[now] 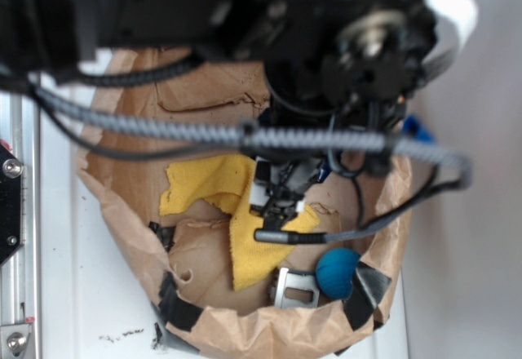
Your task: Grab the yellow cloth.
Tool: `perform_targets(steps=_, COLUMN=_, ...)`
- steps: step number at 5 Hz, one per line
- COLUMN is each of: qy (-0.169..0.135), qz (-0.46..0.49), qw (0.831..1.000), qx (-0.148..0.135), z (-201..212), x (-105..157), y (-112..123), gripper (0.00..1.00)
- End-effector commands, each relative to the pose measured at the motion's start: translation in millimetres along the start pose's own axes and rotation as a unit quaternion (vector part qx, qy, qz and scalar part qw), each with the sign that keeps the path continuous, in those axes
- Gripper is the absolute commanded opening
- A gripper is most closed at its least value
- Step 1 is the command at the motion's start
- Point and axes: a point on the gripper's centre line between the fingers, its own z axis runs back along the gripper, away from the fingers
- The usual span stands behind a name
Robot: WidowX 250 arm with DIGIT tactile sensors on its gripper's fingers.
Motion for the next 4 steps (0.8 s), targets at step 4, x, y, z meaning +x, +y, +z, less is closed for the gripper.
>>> perform_targets(steps=4, qy=0.007, qz=-0.263, qw=0.958, qx=-0.115, z=-82, x=21, y=-59, gripper=1.0)
